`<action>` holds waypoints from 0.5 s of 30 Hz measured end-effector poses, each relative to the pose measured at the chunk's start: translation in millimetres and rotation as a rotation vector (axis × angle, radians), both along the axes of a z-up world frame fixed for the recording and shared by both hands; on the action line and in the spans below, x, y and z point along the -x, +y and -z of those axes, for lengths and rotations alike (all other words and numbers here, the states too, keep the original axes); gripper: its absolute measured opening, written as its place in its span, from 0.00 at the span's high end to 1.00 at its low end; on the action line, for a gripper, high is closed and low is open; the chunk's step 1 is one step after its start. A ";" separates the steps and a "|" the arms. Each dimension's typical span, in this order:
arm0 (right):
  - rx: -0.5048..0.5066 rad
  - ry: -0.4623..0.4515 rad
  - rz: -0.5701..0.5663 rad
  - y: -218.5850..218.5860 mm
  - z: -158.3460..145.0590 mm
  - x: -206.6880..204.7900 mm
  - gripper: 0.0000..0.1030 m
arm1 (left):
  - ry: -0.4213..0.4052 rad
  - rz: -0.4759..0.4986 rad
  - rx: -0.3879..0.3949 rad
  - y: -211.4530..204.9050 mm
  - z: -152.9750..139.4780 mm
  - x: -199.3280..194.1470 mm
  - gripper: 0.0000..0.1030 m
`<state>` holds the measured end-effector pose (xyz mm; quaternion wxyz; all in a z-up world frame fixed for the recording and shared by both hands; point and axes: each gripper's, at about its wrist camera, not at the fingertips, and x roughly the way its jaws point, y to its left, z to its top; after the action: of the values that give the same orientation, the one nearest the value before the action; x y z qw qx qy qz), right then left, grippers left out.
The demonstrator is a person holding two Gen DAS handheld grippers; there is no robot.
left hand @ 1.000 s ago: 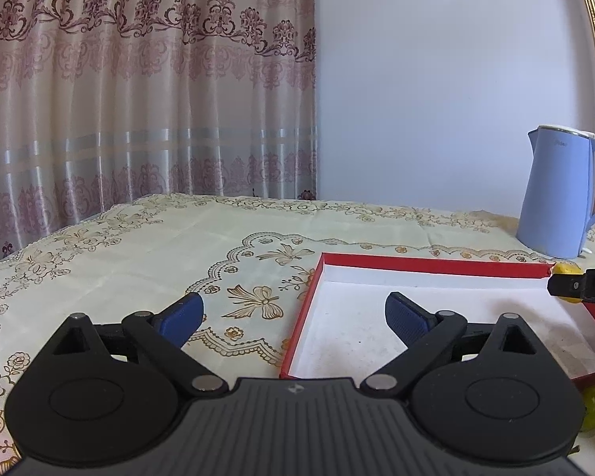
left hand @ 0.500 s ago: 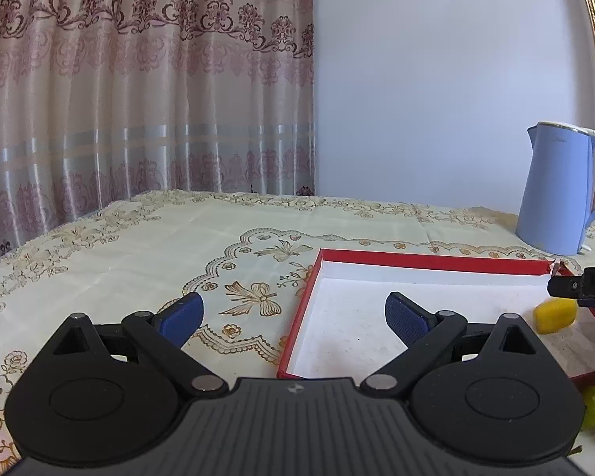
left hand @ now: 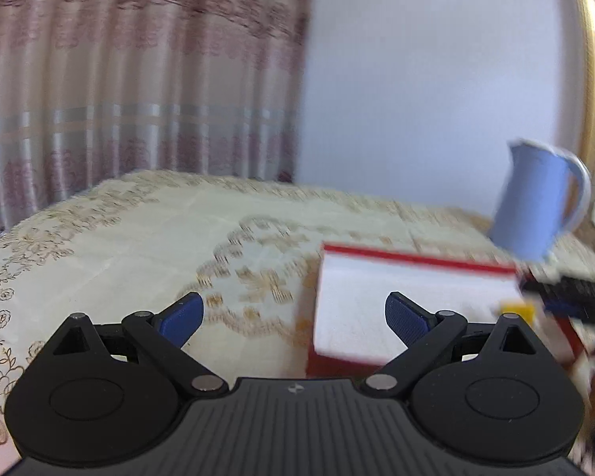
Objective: Organize fruits
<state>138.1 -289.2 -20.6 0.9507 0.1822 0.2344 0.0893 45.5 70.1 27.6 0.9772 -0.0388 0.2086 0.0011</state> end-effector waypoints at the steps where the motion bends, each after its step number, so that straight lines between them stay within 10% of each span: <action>1: -0.002 -0.001 -0.002 0.4 0.0 0.3 0.31 | 0.018 0.025 -0.016 -1.5 3.1 4.5 0.04; 15: -0.013 -0.037 -0.055 5.7 -2.5 7.8 0.22 | 0.081 0.120 -0.221 -56.0 44.8 25.4 0.07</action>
<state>130.3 -283.5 -18.2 0.9510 0.1799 0.2210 0.1202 20.0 14.0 -17.1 0.9646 0.0818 0.2486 -0.0329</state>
